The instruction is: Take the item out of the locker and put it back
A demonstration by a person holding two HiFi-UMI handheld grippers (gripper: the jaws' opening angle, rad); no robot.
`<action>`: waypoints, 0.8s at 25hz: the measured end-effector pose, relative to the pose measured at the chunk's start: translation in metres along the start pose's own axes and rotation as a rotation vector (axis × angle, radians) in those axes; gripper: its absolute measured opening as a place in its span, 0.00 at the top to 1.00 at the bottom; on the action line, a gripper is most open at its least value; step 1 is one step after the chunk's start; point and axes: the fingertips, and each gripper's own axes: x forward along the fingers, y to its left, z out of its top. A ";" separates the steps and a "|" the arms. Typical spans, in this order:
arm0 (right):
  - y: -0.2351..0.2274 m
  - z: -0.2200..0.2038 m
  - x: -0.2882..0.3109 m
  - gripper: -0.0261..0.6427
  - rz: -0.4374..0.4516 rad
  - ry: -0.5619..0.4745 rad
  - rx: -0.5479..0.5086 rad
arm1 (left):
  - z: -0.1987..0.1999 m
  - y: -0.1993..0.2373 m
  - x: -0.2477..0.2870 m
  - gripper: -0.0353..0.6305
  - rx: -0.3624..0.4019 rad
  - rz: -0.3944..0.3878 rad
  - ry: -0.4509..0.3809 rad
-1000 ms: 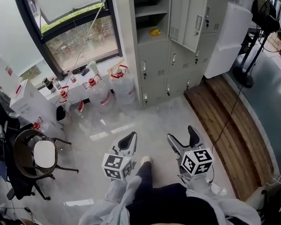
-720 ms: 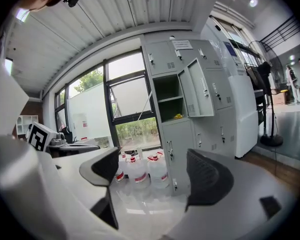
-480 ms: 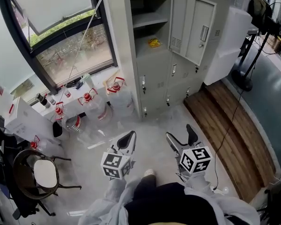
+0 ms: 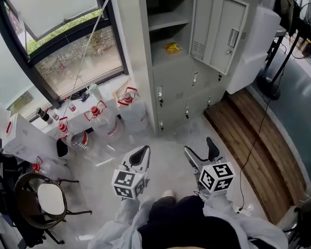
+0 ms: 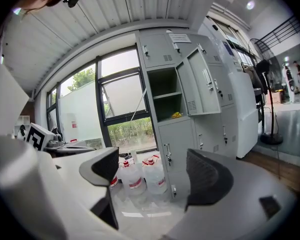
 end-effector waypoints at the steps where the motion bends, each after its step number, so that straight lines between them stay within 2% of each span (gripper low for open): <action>1: 0.001 -0.001 0.002 0.33 0.002 0.005 0.001 | -0.002 0.002 0.000 0.93 -0.005 0.002 0.003; 10: -0.002 -0.008 0.007 0.33 -0.003 0.031 0.009 | -0.014 0.007 -0.004 0.93 -0.033 0.013 0.040; 20: -0.019 0.007 0.053 0.33 0.022 0.019 0.014 | 0.003 0.029 0.037 0.93 0.009 0.006 0.032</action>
